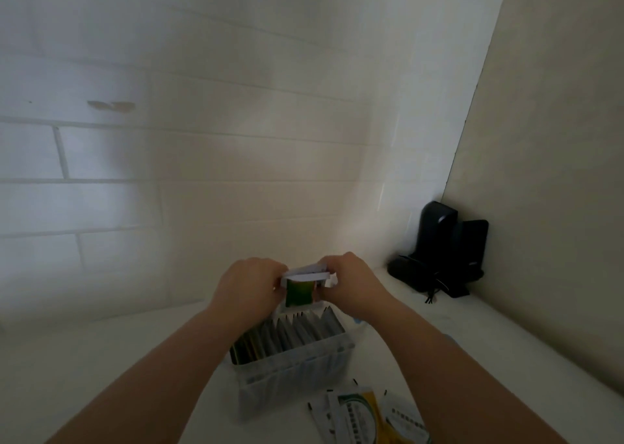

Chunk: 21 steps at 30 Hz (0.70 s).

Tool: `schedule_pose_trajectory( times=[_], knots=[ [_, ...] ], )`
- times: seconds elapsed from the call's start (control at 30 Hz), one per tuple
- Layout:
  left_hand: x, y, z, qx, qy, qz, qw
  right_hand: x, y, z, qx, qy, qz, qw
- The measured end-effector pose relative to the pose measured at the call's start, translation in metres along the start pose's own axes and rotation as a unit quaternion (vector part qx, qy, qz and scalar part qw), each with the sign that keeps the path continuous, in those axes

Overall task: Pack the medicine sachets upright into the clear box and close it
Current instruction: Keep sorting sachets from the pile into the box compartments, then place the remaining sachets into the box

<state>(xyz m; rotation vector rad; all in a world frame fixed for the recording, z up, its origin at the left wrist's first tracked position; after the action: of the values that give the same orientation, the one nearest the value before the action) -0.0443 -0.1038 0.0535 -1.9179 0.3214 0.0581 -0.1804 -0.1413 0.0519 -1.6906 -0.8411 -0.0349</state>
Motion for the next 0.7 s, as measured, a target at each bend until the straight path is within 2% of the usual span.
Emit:
schedule_pose_trajectory(
  times=[0.07, 0.2, 0.3, 0.47, 0.6, 0.7],
  knots=[
    [-0.001, 0.002, -0.001, 0.007, 0.005, -0.001, 1.000, 0.000, 0.003, 0.001, 0.022, -0.004, 0.016, 1.000],
    [-0.003, 0.002, 0.002, 0.004, 0.007, 0.075, 0.997, -0.003, 0.002, 0.007, 0.010, 0.020, -0.084, 0.996],
    [-0.007, 0.001, 0.004, 0.020, 0.031, 0.084, 0.996, -0.003, 0.000, 0.007, -0.012, 0.002, -0.054, 0.998],
    [-0.017, -0.002, 0.013, 0.039, 0.072, 0.112, 0.990, -0.003, -0.001, 0.016, -0.026, 0.023, -0.032, 0.999],
    [-0.027, -0.009, 0.030, 0.025, 0.076, 0.152, 0.985, -0.008, -0.004, 0.036, -0.039, 0.027, -0.015, 0.999],
    [-0.036, -0.019, 0.043, -0.015, 0.083, 0.160, 0.984, -0.006, -0.008, 0.047, -0.038, 0.026, -0.009, 0.999]
  ],
)
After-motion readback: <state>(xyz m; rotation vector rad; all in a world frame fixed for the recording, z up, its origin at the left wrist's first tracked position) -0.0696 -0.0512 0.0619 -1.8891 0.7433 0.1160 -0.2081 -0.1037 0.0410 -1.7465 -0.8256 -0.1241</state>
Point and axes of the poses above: each hand's wrist, its own z-axis away from the middle knuckle, its own y-axis out of the palm, x = y × z, the point moved 5 cm from there along -z, towards the middle knuckle, and after that the axes turned 1 degree about -x, right-handed, at the moved point
